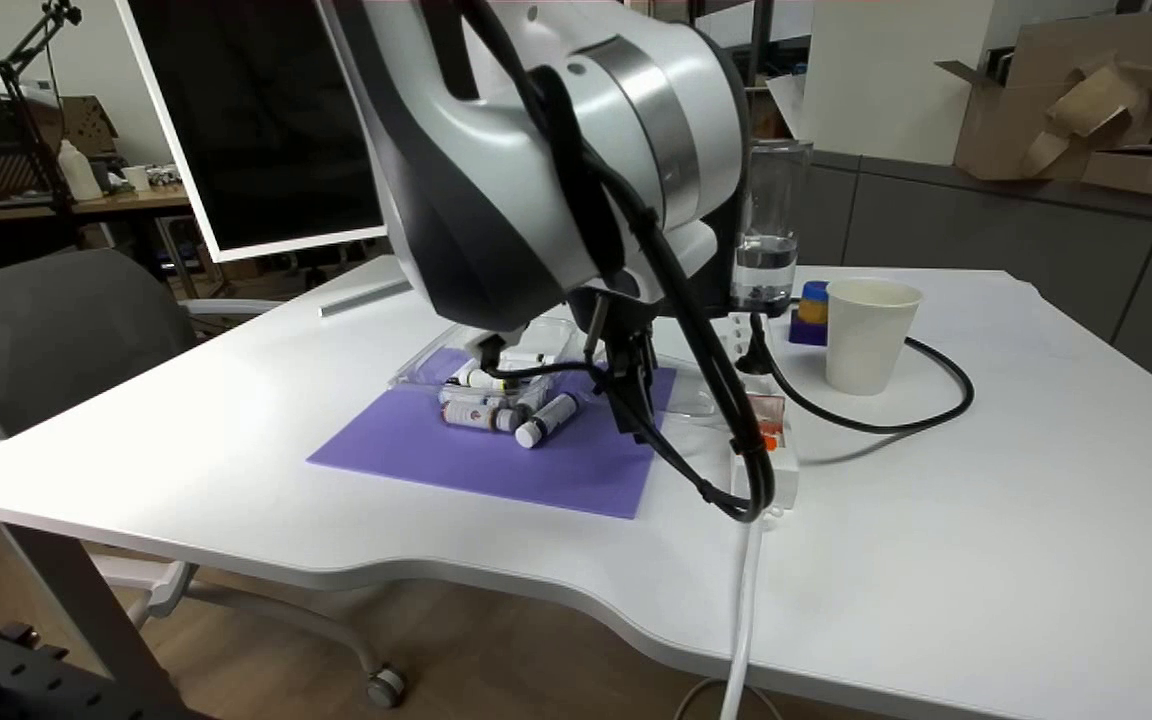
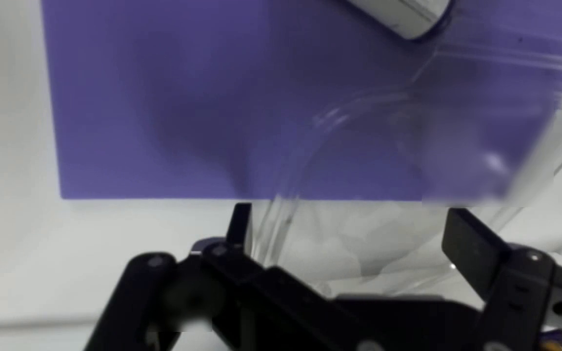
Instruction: Close the lid of the plastic storage box
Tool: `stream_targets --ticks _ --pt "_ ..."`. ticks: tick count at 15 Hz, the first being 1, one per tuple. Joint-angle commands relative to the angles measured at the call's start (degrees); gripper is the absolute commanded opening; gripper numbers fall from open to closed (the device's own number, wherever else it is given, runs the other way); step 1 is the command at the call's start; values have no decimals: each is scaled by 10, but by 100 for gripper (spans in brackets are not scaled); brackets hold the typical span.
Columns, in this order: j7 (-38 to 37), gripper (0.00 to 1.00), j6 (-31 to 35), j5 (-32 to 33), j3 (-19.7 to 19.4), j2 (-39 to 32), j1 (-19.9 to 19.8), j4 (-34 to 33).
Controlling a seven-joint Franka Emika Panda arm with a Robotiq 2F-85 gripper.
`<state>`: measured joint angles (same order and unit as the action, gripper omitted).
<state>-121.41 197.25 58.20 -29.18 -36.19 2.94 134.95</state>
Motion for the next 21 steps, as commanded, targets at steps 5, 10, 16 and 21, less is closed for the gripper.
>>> stream_targets --ticks 5,10,16,21 --pt "81 100 8 -134 -24 -34 55 -39" --pt "203 100 8 -215 -45 -17 100 -50" --pt "395 100 9 -195 5 44 81 -21" --pt "638 100 5 -205 175 103 -77 63"
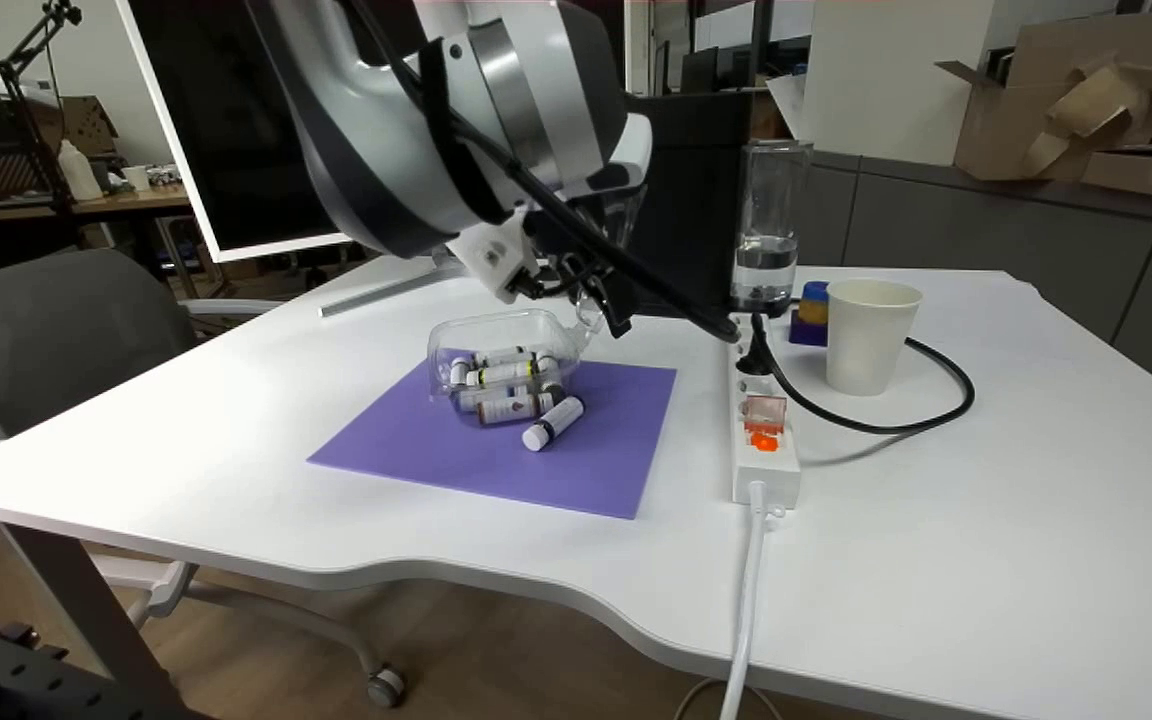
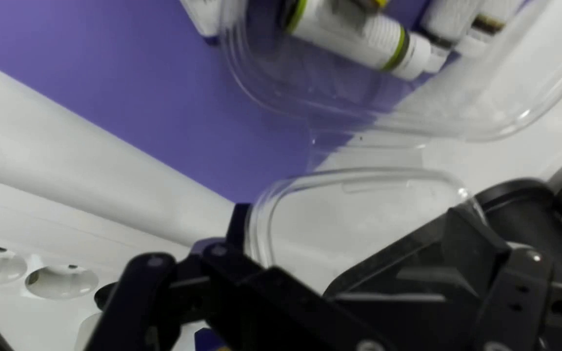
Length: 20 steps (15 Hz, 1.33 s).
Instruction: Close the lid of the plastic storage box
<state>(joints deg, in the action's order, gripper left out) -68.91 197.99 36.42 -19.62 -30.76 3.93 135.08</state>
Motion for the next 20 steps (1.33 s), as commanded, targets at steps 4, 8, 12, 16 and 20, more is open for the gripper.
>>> stream_targets --ticks 4,8,12,16,20 --pt "190 100 1 133 96 70 -148 118" --pt "357 100 1 140 50 101 -141 172" --pt "434 100 2 69 66 128 -171 155" --pt "381 100 3 -16 165 126 -242 124" --pt "387 100 1 -54 176 124 -243 124"
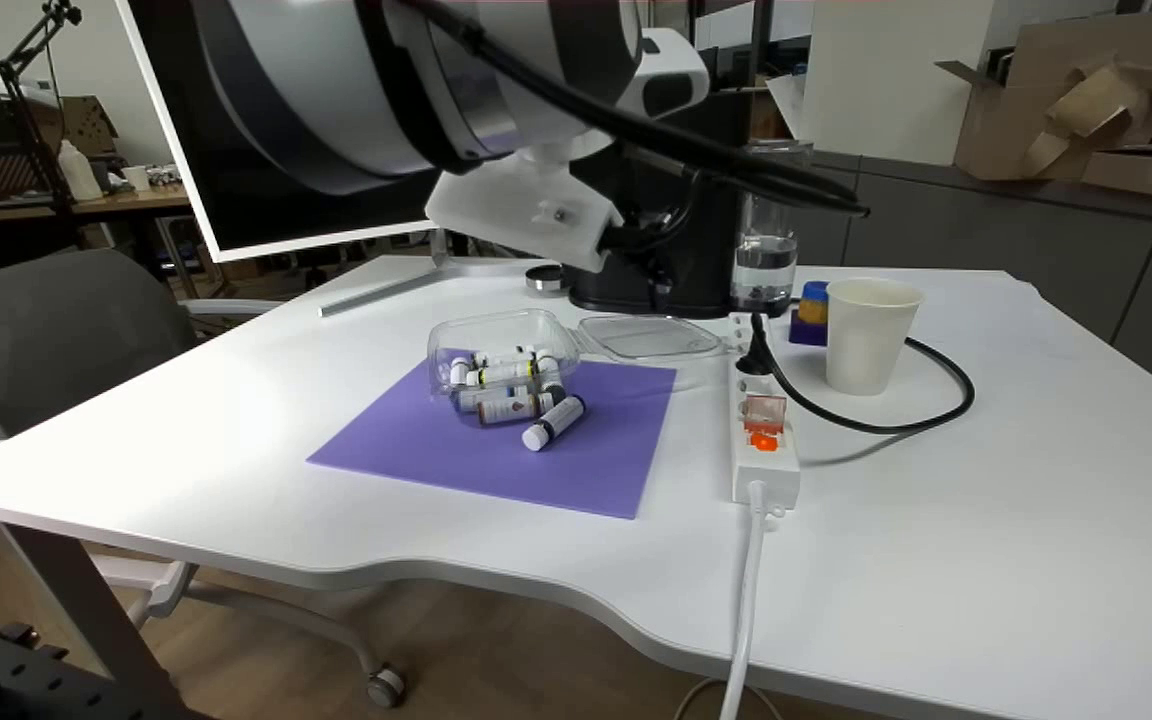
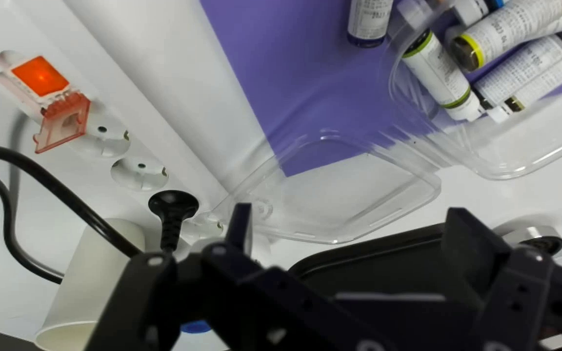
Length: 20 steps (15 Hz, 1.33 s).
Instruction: Close the lid of the plastic storage box
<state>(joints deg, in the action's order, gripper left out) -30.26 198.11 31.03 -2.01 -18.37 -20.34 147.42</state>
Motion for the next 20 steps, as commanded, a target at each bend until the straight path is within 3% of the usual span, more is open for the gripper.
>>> stream_targets --ticks 1,3,4,8,14,15,20 --pt "-4 100 0 -7 3 -4 -1 -3" --pt "-11 100 0 -8 3 -9 -1 -6" --pt "-4 100 0 -32 -11 -7 18 -12" --pt "-82 100 0 -92 42 -53 -23 -79" --pt "-149 100 0 -189 85 -145 -51 -186" --pt "-111 100 0 -254 115 -161 -68 -196" --pt "-116 100 -11 -366 162 -222 -92 -250"
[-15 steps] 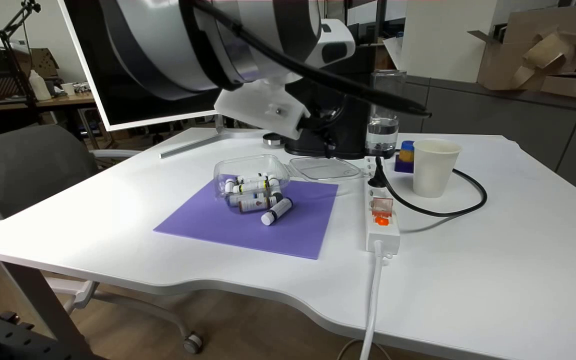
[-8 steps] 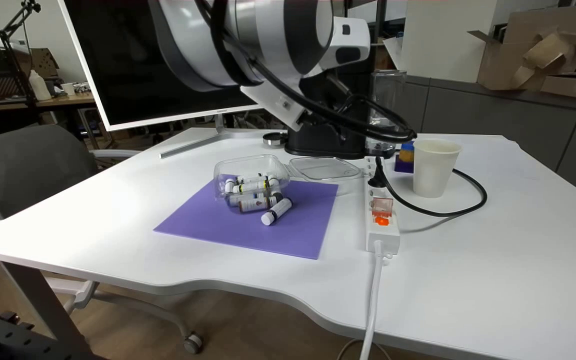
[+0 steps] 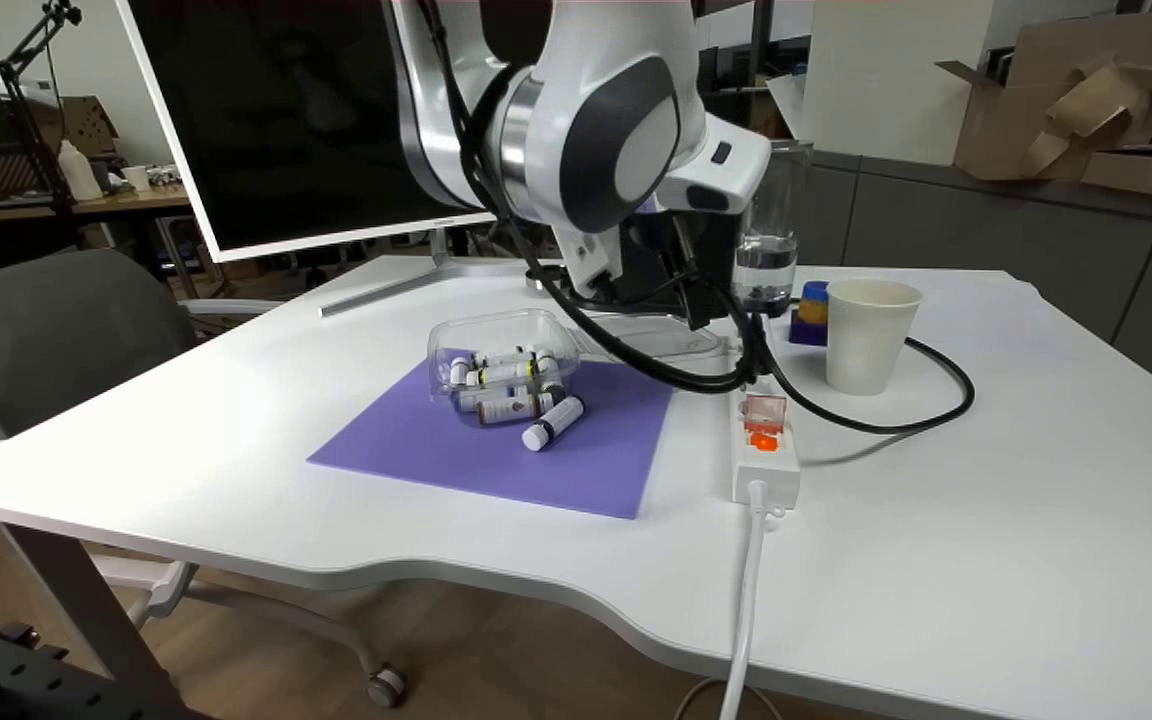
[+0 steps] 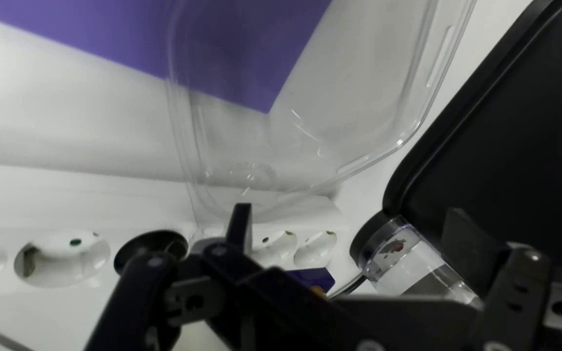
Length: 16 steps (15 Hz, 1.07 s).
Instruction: Close the lid of the plastic storage box
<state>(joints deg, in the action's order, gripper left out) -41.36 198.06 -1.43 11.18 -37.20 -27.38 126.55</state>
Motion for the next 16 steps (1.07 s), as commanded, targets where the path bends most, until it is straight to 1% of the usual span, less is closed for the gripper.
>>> stream_targets --ticks 1,4,6,9,11,14,15,16 --pt "-6 100 -12 -56 35 -41 -24 -48" --pt "-4 100 -21 -85 51 -60 -36 -67" --pt "-1 100 -39 -98 61 -63 -44 -70" --pt "13 100 -52 -105 79 -52 -57 -52" --pt "23 100 -37 -105 85 -37 -61 -28" --pt "41 100 0 -107 81 -5 -52 21" --pt "40 100 -12 -106 78 -45 -49 -25" --pt "40 100 -2 -104 78 -37 -49 -12"
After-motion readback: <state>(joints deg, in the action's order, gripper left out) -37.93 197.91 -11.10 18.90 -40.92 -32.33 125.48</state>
